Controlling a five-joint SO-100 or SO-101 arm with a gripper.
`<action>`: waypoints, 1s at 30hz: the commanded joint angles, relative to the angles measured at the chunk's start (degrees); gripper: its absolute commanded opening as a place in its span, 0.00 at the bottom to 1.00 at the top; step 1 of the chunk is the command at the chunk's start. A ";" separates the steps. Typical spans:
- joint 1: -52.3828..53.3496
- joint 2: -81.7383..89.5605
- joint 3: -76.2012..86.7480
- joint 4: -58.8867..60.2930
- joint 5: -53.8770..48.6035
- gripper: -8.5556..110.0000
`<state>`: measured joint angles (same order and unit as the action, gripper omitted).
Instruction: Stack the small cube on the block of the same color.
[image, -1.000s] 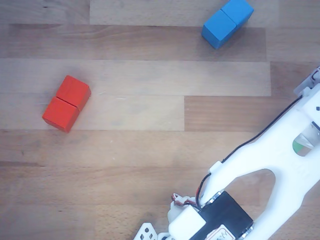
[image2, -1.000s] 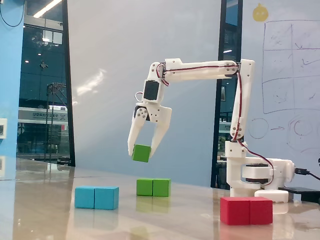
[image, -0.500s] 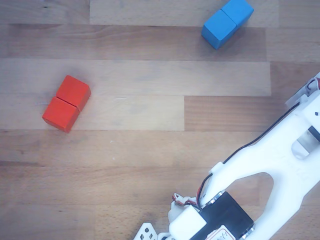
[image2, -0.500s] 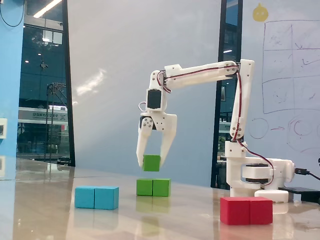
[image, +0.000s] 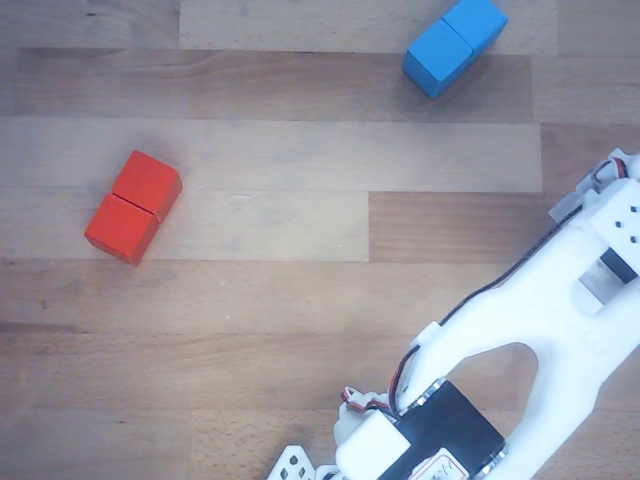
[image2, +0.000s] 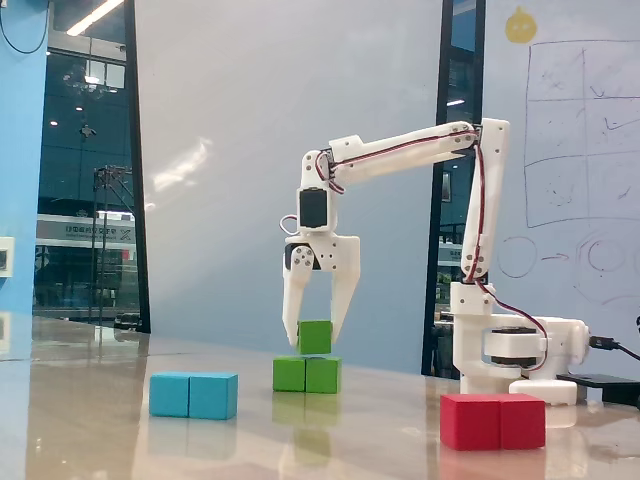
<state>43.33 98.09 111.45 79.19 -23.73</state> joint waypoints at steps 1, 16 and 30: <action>-1.23 0.62 -0.35 -0.53 -0.35 0.09; 0.00 0.62 -0.18 -4.13 -0.53 0.09; 0.35 0.62 -0.09 -4.04 -0.53 0.09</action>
<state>43.07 98.09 111.62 75.94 -23.73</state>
